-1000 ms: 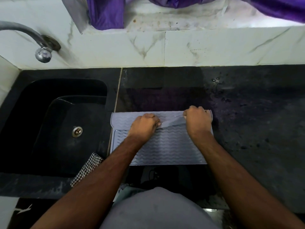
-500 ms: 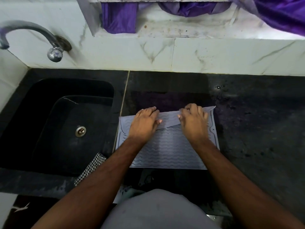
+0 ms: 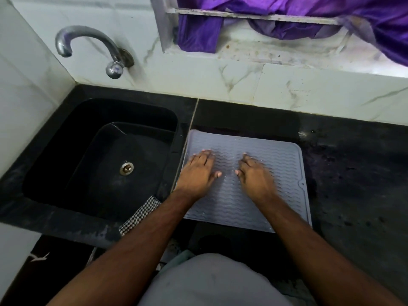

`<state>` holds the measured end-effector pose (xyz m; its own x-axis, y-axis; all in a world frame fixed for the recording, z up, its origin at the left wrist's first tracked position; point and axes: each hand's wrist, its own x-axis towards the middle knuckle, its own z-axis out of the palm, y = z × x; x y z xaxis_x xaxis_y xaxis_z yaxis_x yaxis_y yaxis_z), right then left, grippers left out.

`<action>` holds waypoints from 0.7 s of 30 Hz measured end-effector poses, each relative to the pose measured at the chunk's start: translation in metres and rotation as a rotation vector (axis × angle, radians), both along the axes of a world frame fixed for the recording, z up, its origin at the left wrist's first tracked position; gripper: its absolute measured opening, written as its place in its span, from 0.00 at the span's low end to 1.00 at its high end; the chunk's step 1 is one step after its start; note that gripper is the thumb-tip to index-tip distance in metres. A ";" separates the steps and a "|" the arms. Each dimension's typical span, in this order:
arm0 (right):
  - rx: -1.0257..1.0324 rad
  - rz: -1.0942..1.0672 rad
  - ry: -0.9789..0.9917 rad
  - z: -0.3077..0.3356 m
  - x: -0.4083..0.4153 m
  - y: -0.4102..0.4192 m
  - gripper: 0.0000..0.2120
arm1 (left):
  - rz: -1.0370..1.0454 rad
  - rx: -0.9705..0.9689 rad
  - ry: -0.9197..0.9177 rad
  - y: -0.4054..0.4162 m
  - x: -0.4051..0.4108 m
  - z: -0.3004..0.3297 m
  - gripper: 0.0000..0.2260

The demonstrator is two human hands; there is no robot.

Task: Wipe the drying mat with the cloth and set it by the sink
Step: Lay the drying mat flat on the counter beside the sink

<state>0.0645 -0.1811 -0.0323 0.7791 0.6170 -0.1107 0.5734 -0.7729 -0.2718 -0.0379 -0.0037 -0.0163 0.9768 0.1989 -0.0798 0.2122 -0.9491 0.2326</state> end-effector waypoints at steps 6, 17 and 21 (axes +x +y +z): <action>0.001 0.032 -0.018 0.010 -0.018 0.026 0.21 | 0.042 0.035 -0.036 0.012 -0.017 0.003 0.30; -0.007 0.208 0.007 0.013 -0.065 0.089 0.22 | 0.206 0.009 -0.014 0.056 -0.081 -0.002 0.28; 0.002 0.289 0.014 0.011 -0.088 0.118 0.22 | 0.295 -0.022 0.033 0.074 -0.113 -0.004 0.24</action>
